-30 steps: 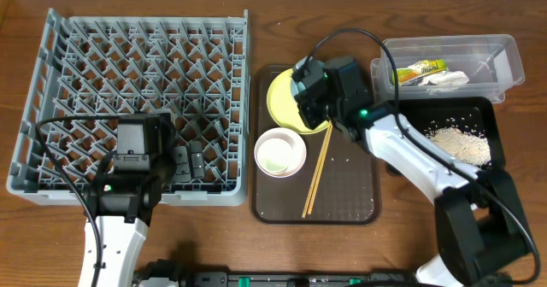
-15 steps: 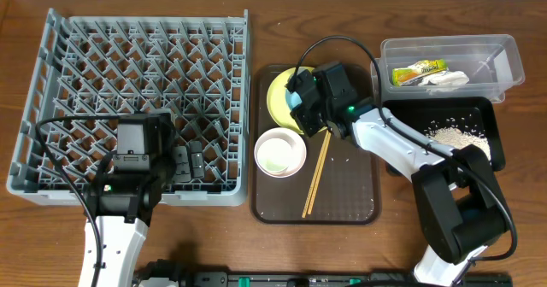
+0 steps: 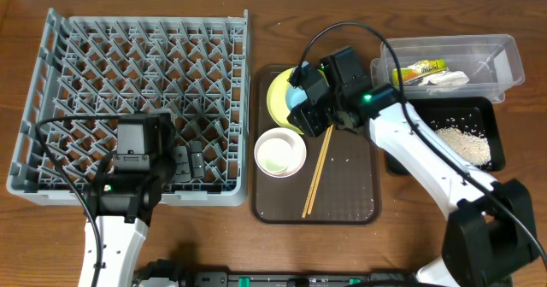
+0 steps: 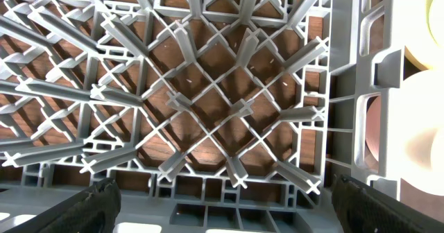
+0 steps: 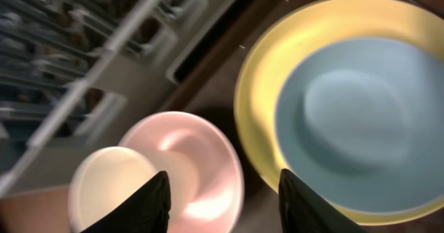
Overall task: Sort waste into correct bins and load items into the dishwasher rack
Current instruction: 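Grasp the white cup from the pink bowl with the right gripper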
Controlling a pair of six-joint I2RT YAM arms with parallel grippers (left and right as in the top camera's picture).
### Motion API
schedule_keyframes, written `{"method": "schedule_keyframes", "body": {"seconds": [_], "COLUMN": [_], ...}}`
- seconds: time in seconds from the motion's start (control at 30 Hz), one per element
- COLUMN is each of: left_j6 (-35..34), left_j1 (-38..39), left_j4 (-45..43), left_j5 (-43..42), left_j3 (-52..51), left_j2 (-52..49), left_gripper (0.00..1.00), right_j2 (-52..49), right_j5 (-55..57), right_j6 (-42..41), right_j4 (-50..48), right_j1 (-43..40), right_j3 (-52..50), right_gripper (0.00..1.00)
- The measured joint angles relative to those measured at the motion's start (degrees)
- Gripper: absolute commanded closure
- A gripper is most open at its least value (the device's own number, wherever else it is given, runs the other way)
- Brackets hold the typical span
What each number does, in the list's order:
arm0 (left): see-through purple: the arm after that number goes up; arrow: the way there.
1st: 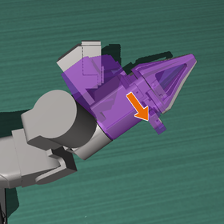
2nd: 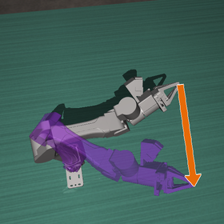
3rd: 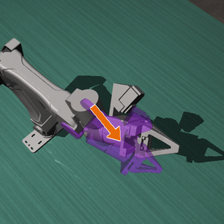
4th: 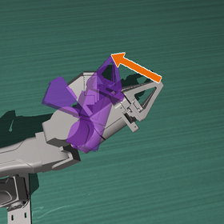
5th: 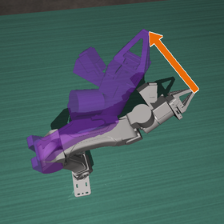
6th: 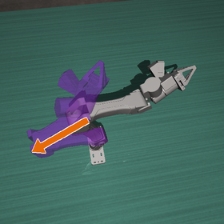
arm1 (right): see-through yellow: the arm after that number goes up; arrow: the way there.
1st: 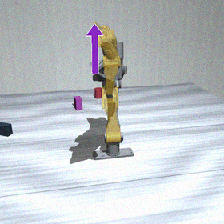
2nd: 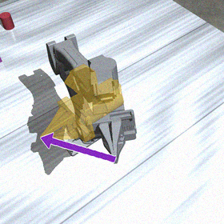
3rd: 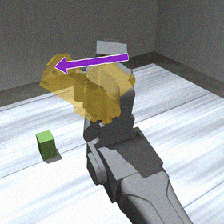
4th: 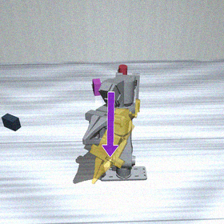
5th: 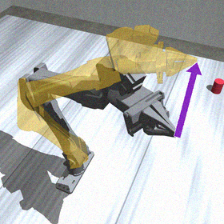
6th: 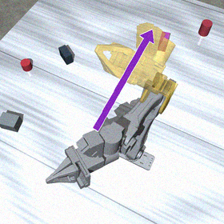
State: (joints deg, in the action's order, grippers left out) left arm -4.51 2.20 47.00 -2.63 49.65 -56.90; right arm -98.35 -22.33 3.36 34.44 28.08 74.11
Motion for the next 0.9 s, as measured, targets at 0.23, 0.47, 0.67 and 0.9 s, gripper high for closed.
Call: {"method": "schedule_keyframes", "body": {"seconds": [0.23,0.47,0.67,0.9], "left_j6": [0.0,0.0,-0.02,0.0], "left_j1": [0.0,0.0,0.0,0.0], "left_j4": [-0.02,0.0,0.0,0.0], "left_j5": [0.0,0.0,0.0,0.0], "left_j3": [0.0,0.0,0.0,0.0], "left_j2": [0.0,0.0,0.0,0.0], "left_gripper": [0.02,0.02,0.02,0.01], "right_j2": [0.07,0.07,0.04,-1.77], "right_j5": [-1.51,3.23,6.49,7.15], "right_j6": [-2.49,-5.4,-6.99,-8.98], "right_j4": [2.82,3.04,2.16,1.88], "right_j1": [3.32,6.75,6.78,6.8], "right_j3": [-1.05,-4.28,-5.68,-6.38], "right_gripper": [0.57,0.59,0.65,0.84]}}
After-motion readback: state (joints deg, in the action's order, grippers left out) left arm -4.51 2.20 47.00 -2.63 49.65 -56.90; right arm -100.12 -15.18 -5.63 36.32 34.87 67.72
